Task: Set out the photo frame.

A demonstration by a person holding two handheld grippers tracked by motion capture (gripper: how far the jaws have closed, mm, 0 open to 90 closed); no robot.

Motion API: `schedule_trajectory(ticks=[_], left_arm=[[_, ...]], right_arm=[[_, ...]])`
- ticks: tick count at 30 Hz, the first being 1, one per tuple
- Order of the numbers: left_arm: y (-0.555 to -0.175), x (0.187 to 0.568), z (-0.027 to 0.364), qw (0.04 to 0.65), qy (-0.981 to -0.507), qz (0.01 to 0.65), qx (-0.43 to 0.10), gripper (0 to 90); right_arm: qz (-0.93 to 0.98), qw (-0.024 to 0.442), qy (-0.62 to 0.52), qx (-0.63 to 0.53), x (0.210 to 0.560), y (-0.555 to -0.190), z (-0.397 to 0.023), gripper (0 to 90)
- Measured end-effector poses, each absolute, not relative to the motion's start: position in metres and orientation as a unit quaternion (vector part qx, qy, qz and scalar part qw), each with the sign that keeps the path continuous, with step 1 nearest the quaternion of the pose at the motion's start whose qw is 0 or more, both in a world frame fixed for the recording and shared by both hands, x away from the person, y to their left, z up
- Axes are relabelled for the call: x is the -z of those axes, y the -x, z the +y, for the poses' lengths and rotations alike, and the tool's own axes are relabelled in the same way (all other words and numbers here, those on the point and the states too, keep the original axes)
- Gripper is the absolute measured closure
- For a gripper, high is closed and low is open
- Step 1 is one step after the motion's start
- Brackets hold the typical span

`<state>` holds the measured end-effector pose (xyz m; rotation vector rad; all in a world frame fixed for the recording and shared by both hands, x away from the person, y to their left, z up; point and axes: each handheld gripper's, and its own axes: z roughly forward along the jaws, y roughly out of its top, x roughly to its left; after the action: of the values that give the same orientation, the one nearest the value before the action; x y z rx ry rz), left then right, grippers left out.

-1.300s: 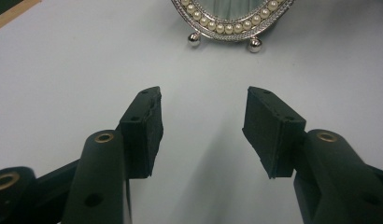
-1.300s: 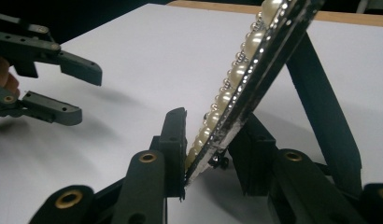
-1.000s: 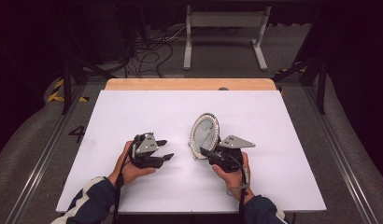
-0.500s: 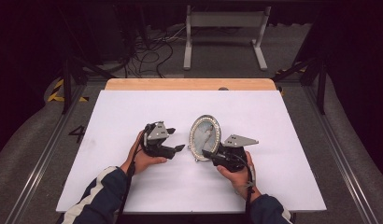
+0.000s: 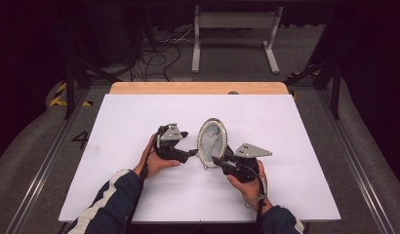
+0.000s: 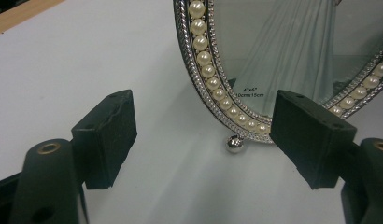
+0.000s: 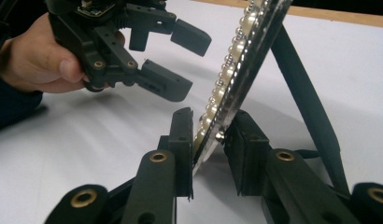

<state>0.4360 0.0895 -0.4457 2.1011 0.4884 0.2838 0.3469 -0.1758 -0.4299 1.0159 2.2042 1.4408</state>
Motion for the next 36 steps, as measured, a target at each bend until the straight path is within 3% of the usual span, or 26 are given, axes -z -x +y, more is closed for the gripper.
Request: schedule_trajectory(ticks=[12, 23, 30, 36], left_arm=[[-0.44, 0.451, 0.077, 0.455, -0.863, 0.189, -0.112, 22.4], [-0.458, 0.458, 0.071, 0.466, -0.864, 0.179, -0.061, 12.2], [-0.456, 0.458, 0.069, 0.475, -0.865, 0.157, -0.033, 17.4], [-0.455, 0.455, 0.071, 0.484, -0.86, 0.157, -0.032, 22.4]], right_arm=[[0.768, 0.137, -0.35, -0.518, 0.431, -0.358, -0.182, 76.2], [0.783, 0.109, -0.329, -0.516, 0.429, -0.366, -0.187, 76.7], [0.784, 0.109, -0.33, -0.514, 0.428, -0.367, -0.187, 76.2], [0.775, 0.121, -0.348, -0.513, 0.426, -0.362, -0.191, 60.0]])
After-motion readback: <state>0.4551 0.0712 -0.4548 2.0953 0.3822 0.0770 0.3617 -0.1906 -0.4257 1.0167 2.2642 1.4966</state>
